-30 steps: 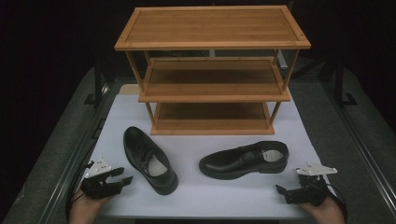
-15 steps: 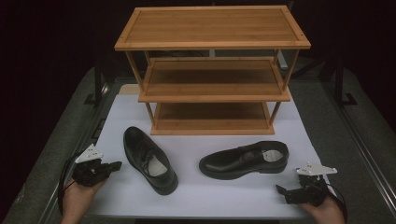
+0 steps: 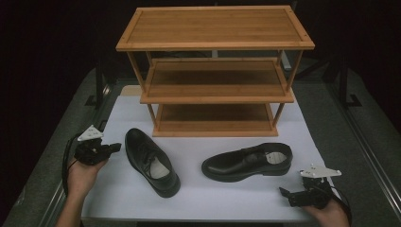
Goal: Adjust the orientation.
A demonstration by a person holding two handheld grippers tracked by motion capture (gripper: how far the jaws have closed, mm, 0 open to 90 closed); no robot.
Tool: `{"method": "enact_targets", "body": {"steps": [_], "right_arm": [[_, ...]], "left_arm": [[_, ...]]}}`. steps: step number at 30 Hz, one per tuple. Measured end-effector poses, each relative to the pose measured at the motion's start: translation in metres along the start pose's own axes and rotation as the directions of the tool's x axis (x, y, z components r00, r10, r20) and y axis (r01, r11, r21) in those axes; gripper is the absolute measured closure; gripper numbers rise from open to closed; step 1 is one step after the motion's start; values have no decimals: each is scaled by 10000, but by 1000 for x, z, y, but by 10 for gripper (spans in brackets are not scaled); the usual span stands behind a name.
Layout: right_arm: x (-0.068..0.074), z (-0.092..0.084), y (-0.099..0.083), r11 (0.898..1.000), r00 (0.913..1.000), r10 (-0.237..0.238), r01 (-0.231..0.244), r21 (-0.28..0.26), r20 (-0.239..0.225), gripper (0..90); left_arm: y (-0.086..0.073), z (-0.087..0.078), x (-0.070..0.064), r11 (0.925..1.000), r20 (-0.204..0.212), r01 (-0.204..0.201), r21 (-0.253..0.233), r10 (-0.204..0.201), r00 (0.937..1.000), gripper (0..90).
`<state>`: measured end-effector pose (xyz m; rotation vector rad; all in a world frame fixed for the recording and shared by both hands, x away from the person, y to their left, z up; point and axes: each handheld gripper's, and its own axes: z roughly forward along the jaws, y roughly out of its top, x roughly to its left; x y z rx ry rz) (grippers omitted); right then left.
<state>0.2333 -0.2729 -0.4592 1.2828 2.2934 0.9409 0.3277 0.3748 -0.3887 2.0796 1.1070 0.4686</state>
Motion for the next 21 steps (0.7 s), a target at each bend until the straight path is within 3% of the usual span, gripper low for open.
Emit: {"method": "enact_targets", "body": {"steps": [4,11,16,21], "right_arm": [[0,0,0,10000,10000,-1,1,-4,-2,0],[0,0,0,10000,10000,1,-1,-1,1,0],[0,0,0,10000,10000,2,-2,-7,-3,0],[0,0,0,10000,10000,6,-6,-16,-9,0]], "left_arm": [[11,8,6,9998,-58,48,-180,-49,10000,900],[27,26,20,10000,-468,-27,-21,26,9989,900],[34,43,40,9989,-515,454,66,-450,9977,900],[35,57,50,9973,-705,695,256,-676,9952,900]]}}
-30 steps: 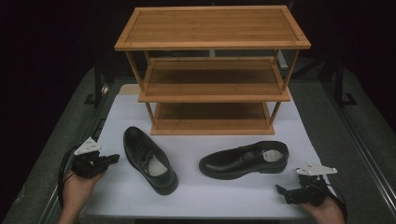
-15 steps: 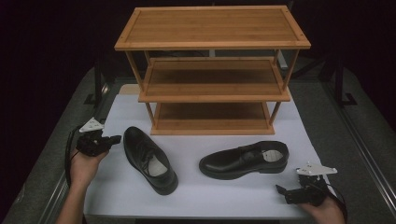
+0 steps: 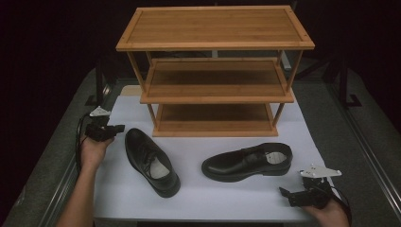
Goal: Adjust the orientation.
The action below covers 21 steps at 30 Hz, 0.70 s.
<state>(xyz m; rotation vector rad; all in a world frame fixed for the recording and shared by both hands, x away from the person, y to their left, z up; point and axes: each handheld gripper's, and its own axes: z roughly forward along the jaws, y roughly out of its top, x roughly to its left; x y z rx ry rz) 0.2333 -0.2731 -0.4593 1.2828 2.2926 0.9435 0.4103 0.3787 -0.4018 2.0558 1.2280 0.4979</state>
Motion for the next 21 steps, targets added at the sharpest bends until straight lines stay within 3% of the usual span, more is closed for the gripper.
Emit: {"method": "enact_targets", "body": {"steps": [6,10,18,21], "right_arm": [[0,0,0,10000,10000,13,-13,-14,-11,0],[0,0,0,10000,10000,7,-7,-7,-7,0],[0,0,0,10000,10000,12,-12,-9,-11,0],[0,0,0,10000,10000,9,-9,-7,-5,0]], "left_arm": [[-2,16,5,9995,-46,57,298,-56,10000,900],[-4,28,4,9992,159,144,368,-150,9998,900],[-4,29,2,9995,195,-1,323,-6,9998,900],[-3,31,-4,9994,483,-184,283,170,9987,900]]}}
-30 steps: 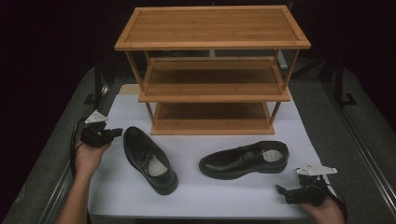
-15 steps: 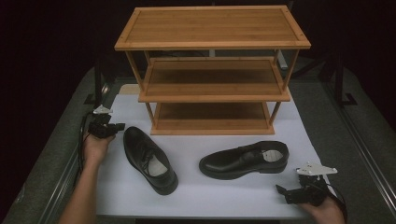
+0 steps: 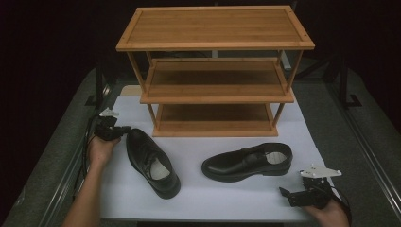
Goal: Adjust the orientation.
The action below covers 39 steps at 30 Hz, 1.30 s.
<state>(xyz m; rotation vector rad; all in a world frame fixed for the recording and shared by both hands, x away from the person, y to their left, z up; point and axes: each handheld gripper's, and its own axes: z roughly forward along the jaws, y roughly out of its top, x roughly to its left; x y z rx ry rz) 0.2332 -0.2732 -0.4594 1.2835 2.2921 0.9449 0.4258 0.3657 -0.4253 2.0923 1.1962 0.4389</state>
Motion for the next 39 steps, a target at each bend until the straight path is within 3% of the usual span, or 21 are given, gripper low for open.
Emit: {"method": "enact_targets", "body": {"steps": [8,14,17,20,21,29,32,39], "right_arm": [[0,0,0,10000,10000,1,-1,0,0,0],[0,0,0,10000,10000,-1,1,0,-2,0],[0,0,0,10000,10000,1,-1,-1,-6,0],[0,0,0,10000,10000,-5,5,-2,1,0],[0,0,0,10000,10000,1,-1,-15,3,0],[0,0,0,10000,10000,3,-3,-15,6,0],[0,0,0,10000,10000,5,-5,-13,4,0],[0,0,0,10000,10000,14,-14,5,-2,0]], "left_arm": [[3,5,-25,9982,472,-605,-47,606,9970,900],[4,9,-48,9938,824,-1107,-76,1109,9904,900],[5,10,-54,9926,861,-1208,-136,1216,9888,900],[3,9,-50,9935,898,-1128,-137,1136,9895,900],[2,7,-49,9938,736,-1102,-137,1109,9911,900],[-18,-25,-44,9973,617,-694,-230,707,9956,900],[-33,-45,-53,9977,770,-639,-240,656,9949,900],[-56,-70,-75,9966,1134,-634,-532,691,9911,900]]}}
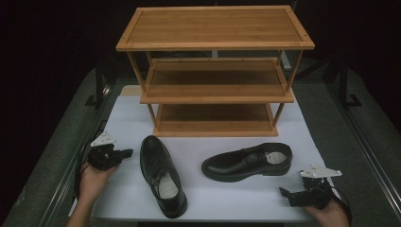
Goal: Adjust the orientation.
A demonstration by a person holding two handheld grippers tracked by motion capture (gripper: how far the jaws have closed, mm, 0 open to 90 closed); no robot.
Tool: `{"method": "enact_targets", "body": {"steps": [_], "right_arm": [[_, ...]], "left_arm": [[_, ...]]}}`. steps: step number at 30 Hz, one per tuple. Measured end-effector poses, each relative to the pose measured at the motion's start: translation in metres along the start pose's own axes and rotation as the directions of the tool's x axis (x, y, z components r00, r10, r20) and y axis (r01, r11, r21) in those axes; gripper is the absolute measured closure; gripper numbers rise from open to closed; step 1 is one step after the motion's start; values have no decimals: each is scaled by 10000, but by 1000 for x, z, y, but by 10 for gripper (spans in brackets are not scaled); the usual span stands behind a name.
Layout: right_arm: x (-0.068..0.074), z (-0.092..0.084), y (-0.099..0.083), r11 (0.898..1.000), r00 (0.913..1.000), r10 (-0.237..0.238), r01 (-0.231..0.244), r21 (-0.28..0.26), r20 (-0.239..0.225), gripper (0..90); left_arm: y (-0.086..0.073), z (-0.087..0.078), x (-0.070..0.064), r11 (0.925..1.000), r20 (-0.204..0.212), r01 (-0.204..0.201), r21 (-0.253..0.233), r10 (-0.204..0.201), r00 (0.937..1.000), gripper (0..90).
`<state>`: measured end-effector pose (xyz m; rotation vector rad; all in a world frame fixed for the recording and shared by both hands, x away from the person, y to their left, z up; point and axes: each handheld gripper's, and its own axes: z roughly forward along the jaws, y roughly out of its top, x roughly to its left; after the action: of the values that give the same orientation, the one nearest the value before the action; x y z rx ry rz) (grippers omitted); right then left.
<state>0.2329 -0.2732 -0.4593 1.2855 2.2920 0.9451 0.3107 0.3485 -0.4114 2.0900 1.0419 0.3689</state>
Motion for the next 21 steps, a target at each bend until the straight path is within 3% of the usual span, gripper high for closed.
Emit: {"method": "enact_targets", "body": {"steps": [3,7,15,21], "right_arm": [[0,0,0,10000,10000,2,-2,-6,-2,0],[0,0,0,10000,10000,7,-7,-5,-2,0],[0,0,0,10000,10000,2,-2,-2,-3,0],[0,0,0,10000,10000,8,-8,-2,-4,0]], "left_arm": [[-12,-7,-19,9998,248,-207,60,205,9995,900],[-22,-4,-32,9991,593,-307,301,289,9978,900],[-25,7,-36,9954,687,-529,797,475,9965,900],[-24,13,-37,9941,738,-685,844,623,9953,900]]}}
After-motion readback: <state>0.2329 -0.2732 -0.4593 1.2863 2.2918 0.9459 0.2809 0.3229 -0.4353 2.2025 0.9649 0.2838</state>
